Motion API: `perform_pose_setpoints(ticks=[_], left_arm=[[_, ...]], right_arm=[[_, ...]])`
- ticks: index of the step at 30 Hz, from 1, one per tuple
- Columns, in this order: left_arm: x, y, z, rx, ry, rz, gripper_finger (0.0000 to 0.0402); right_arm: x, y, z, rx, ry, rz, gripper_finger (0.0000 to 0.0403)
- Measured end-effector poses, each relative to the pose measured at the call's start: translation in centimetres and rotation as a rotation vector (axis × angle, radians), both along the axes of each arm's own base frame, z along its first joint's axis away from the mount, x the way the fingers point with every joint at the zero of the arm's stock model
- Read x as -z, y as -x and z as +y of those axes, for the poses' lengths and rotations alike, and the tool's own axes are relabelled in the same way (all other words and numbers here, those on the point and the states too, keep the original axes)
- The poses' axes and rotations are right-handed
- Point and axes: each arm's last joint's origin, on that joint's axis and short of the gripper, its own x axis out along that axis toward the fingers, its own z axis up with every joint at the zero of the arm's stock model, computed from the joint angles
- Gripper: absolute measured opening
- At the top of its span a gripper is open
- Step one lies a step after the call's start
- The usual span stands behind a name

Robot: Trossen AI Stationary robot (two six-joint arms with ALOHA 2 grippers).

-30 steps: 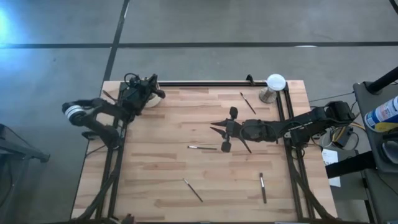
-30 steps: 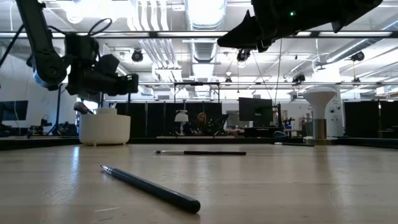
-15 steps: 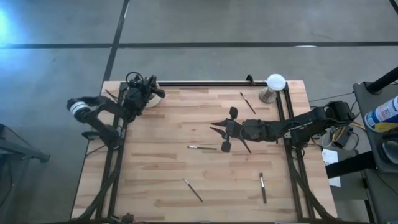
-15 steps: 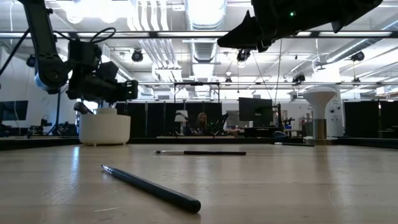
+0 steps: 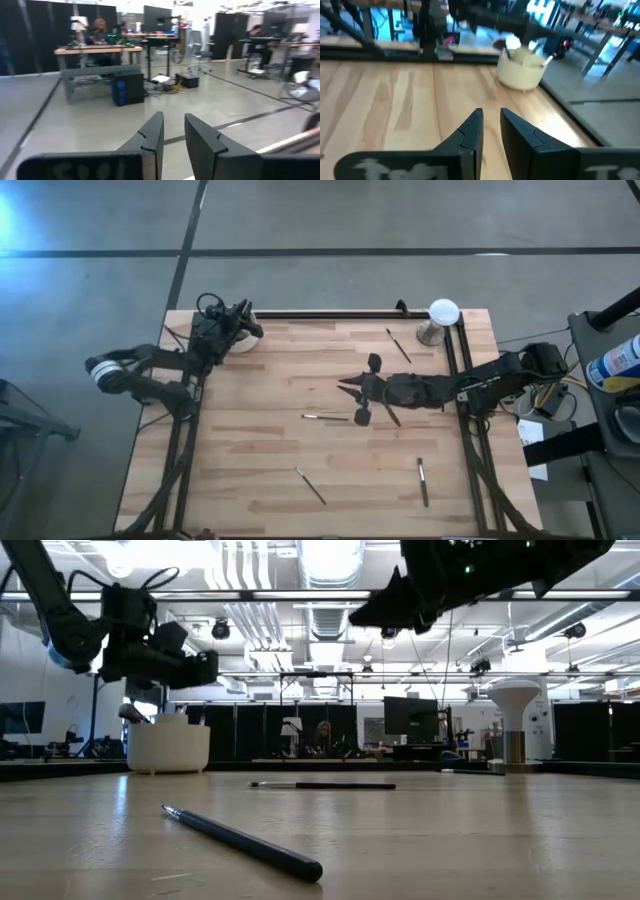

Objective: Put items in baskets/containers
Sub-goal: Put the eyeshadow brush into the organizer

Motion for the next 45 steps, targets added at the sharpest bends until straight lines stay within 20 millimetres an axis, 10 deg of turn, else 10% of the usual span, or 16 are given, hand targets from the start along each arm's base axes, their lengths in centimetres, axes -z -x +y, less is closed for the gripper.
perform_pose_setpoints(ticks=[21,31,45], left_arm=[[1.0,-6.2,-13.6,0.781,-0.074,0.134,0.0],[4.0,-7.3,-13.8,0.795,-0.039,0.136,0.0],[5.0,-7.3,-13.8,0.793,-0.044,0.135,0.0]], right_arm=[[0.7,-0.8,0.6,-0.031,-0.063,0.332,0.0008],[2.4,1.0,0.2,0.105,-0.123,0.494,0.0008],[6.7,-4.5,1.4,-0.109,-0.252,0.591,0.0044]])
